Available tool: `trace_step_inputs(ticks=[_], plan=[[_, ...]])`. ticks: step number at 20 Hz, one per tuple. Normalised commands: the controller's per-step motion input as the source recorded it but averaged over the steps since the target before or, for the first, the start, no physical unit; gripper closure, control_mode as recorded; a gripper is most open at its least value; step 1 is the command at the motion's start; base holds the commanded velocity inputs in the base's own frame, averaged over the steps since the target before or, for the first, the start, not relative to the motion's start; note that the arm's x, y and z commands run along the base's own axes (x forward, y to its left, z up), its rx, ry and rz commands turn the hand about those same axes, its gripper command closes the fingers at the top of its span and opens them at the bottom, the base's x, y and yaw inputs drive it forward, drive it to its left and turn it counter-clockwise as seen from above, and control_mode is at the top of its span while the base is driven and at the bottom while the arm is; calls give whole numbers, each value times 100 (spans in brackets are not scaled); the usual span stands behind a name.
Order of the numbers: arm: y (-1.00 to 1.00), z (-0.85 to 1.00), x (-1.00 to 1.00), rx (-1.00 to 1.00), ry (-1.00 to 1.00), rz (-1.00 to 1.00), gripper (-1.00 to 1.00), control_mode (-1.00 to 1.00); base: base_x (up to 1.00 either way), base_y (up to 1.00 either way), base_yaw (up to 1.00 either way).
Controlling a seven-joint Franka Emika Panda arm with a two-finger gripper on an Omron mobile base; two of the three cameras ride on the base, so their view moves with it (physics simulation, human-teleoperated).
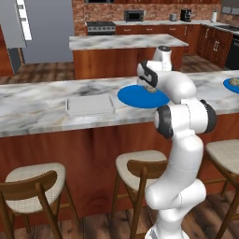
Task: Place two dumplings into each of the tupperware containers and then place the containers in the fridge.
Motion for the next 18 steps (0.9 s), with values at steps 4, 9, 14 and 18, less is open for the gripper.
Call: trace_step_inputs(ticks=[4, 9, 14, 18], plan=[[0, -16, 11, 0, 2, 0, -100, -100, 0, 0, 0], [0, -15, 0, 0, 6, 0, 100, -100, 0, 0, 0], [3, 10, -8, 0, 0, 0, 100, -100, 0, 0, 0], [67, 51, -36, -1, 0, 0, 100, -100, 0, 0, 0]])
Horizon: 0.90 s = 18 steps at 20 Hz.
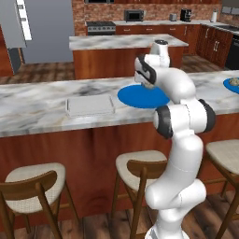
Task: Place two dumplings into each of the tupperware containers and then place the containers in the fridge.
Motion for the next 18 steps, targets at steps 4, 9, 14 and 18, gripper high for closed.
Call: trace_step_inputs(ticks=[4, 9, 14, 18], plan=[[100, 44, -36, -1, 2, 1, 100, -100, 0, 0, 0], [100, 4, -29, 0, 4, 0, 100, -100, 0, 0, 0], [98, -4, -37, 0, 9, 3, 100, -100, 0, 0, 0], [86, 0, -52, 0, 10, 1, 100, -100, 0, 0, 0]])
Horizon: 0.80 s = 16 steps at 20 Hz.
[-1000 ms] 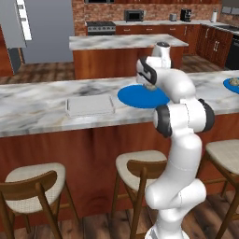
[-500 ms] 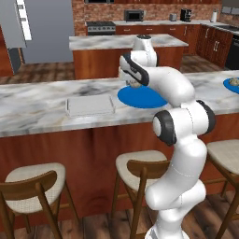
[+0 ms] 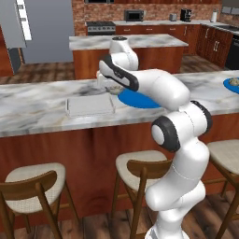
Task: Place two dumplings into each of the tupperware containers and then place the containers in the fridge.
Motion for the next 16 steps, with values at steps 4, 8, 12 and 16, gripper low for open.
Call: trace_step_inputs(ticks=[4, 8, 12, 16], plan=[[75, 0, -10, 0, 4, 1, 100, -100, 0, 0, 0], [47, -4, 0, 0, 0, 0, 100, -100, 0, 0, 0], [16, -35, 2, 0, 0, 0, 100, -100, 0, 0, 0], [1, -41, 0, 0, 0, 0, 100, -100, 0, 0, 0]])
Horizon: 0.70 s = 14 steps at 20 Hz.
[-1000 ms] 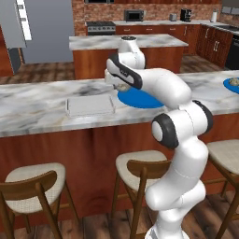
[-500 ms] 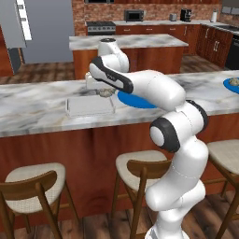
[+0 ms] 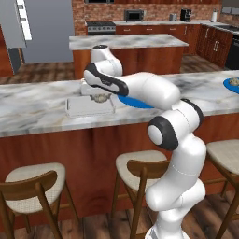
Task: Place two dumplings into each of the tupperware containers and then place the containers in the fridge.
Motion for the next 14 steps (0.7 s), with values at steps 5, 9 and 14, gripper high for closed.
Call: trace_step_inputs(ticks=[5, 9, 14], plan=[[0, -24, 3, 0, 0, 0, 100, -100, 0, 0, 0], [0, -14, 11, 0, 0, 0, 100, -100, 0, 0, 0], [2, -3, 18, 0, 0, 0, -100, -100, 0, 0, 0]])
